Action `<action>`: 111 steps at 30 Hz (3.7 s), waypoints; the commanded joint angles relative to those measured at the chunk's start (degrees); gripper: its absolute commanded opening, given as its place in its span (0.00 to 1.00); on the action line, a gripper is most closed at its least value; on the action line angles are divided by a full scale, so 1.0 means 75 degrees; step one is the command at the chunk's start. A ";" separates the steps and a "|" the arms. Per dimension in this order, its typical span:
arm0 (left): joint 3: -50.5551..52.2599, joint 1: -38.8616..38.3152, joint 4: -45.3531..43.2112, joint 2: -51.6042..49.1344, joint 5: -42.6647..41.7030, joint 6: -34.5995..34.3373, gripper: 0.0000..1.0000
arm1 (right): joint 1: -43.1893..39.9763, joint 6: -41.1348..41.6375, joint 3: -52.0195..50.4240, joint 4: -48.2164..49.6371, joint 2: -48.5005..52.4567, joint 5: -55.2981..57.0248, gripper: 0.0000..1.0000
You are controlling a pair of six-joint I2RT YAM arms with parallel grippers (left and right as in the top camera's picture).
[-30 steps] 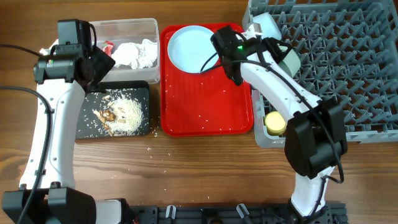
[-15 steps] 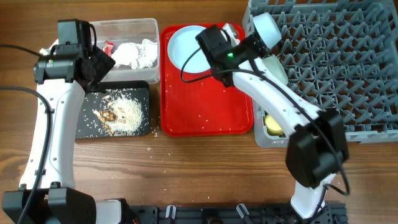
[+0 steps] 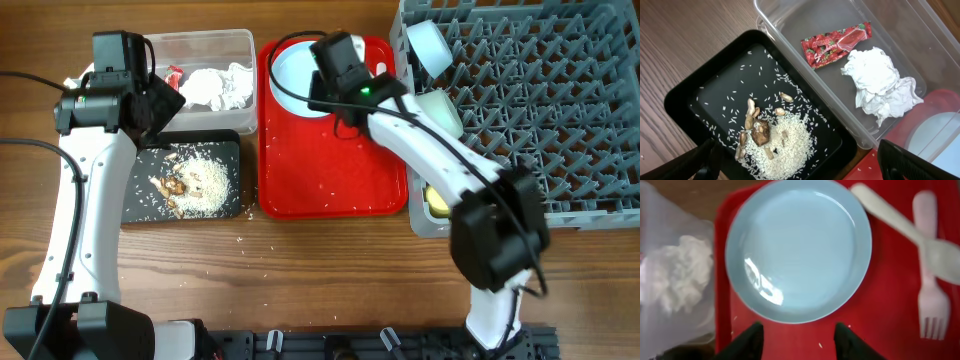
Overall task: Sort waste into correct bins and load items into the dishwasher rack
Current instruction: 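Reach the right gripper to the light-blue plate on the red tray, then grasp the plate edge with the right gripper and lift it upright, then carry the plate to the dish rack and stand it in the slots, then move the right gripper over the white fork and spoon and grasp the fork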
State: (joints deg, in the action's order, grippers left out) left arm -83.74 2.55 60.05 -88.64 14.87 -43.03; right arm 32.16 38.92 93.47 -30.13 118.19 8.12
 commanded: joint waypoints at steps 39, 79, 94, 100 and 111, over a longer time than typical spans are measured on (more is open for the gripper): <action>-0.0055 0.0026 0.0003 -0.0023 -0.0038 -0.0149 1.00 | -0.1256 -0.1658 -0.0093 -0.1061 -0.1017 -0.1227 0.04; -0.0055 0.0026 0.0003 -0.0023 -0.0038 -0.0152 1.00 | -0.3520 -0.8128 -0.0096 0.1478 -0.0469 0.4342 0.57; -0.0055 0.0026 0.0003 -0.0023 -0.0038 -0.0152 1.00 | -0.3442 -0.4237 -0.0093 -0.0149 -0.3381 -0.2465 1.00; -0.0055 0.0026 0.0003 -0.0023 -0.0038 -0.0149 1.00 | -0.2585 -0.3759 -0.0093 -0.0047 -0.3185 -0.3287 0.90; -0.0055 0.0026 0.0003 -0.0023 -0.0038 -0.0149 1.00 | -0.0953 -0.3075 -0.0093 0.0087 -0.0941 0.0396 0.82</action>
State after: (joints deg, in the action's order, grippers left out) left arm -83.74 2.55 60.05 -88.66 14.66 -43.22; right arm 26.41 12.99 92.55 -30.02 105.86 5.48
